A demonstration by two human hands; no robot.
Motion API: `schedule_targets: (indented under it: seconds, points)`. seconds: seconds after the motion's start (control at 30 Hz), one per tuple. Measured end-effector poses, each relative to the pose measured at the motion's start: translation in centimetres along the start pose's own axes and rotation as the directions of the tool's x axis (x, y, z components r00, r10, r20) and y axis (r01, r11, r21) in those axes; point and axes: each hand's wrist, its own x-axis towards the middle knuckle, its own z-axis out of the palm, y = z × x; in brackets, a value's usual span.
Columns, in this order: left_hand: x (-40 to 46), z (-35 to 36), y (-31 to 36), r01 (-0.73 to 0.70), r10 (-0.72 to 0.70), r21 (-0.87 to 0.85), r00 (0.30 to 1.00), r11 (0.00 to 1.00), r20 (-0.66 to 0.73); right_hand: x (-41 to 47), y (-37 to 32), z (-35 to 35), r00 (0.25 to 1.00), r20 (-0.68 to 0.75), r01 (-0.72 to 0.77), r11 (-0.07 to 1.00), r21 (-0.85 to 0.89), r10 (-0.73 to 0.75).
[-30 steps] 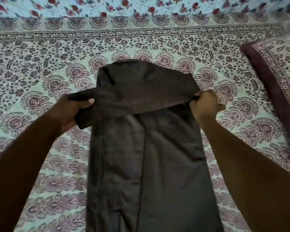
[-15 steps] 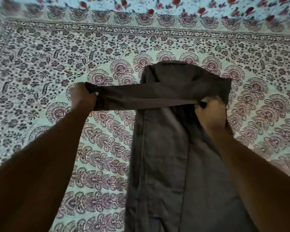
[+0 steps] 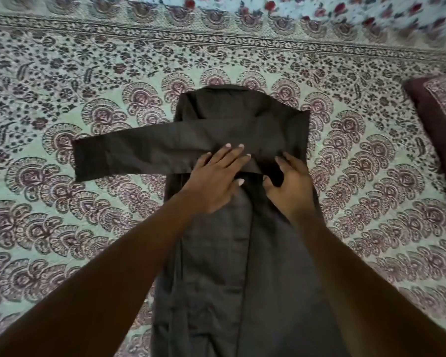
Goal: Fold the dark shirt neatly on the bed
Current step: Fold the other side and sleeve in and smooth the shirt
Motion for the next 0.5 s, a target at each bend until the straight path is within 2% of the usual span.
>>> schedule_targets:
  seconds: [0.1,0.2,0.27,0.37,0.43,0.5]
  points:
    - [3.2,0.3,2.3,0.219,-0.236,0.143,0.966,0.965,0.109,-2.6,2.8,-0.7,0.993,-0.108,-0.052,0.999,0.014,0.054]
    - [5.7,-0.7,4.3,0.372,-0.429,0.284,0.886,0.884,0.176,-4.8,6.1,-1.2,0.973,-0.228,0.063,0.989,0.137,-0.031]
    - [7.2,-1.4,6.3,0.416,-0.494,0.346,0.851,0.841,0.179,-5.6,8.3,-1.7,0.955,-0.294,0.078,0.985,0.153,-0.03]
    - [9.5,-1.6,9.0,0.376,-0.428,0.359,0.901,0.854,0.074,-6.4,10.9,-2.1,0.968,-0.248,-0.002,0.991,0.136,0.036]
    - [11.4,-0.9,10.5,0.284,-0.298,0.273,0.955,0.919,0.01,-6.8,12.3,-2.3,0.985,-0.169,-0.008,0.99,0.142,0.032]
    - [13.7,0.1,11.5,0.219,-0.219,0.12,0.976,0.968,-0.013,-7.0,13.2,-2.4,0.995,-0.089,-0.012,0.976,0.219,0.033]
